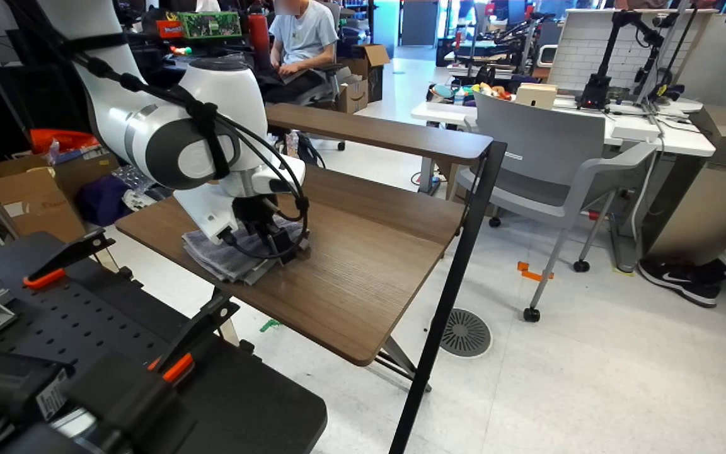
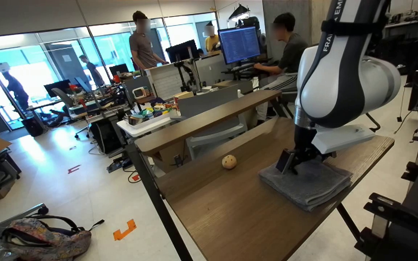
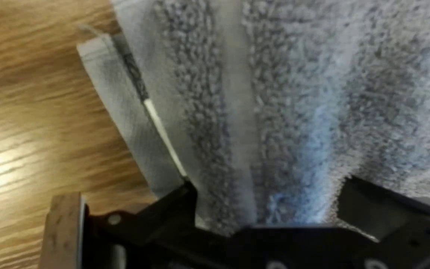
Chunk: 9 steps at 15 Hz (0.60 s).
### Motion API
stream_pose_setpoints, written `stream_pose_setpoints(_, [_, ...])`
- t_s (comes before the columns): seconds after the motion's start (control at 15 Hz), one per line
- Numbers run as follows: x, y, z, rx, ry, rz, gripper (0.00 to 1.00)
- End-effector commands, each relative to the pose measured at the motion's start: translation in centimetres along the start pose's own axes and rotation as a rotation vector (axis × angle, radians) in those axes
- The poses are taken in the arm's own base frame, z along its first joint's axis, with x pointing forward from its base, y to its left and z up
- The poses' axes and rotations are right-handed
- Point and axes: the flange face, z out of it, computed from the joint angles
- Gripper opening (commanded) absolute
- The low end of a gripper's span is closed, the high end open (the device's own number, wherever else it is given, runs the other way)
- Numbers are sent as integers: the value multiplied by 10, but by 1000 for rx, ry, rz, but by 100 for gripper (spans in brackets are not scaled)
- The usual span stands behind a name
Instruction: Move the brown object to the left and use the grey towel to wipe the table
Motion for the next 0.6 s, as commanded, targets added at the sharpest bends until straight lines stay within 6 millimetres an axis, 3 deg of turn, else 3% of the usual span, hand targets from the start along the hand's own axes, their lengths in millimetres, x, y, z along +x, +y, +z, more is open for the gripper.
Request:
stream_pose_setpoints(0.0, [-3, -14, -6, 3, 20, 0, 100])
stream_pose_setpoints(0.53, [-23, -4, -85, 40, -3, -84, 100])
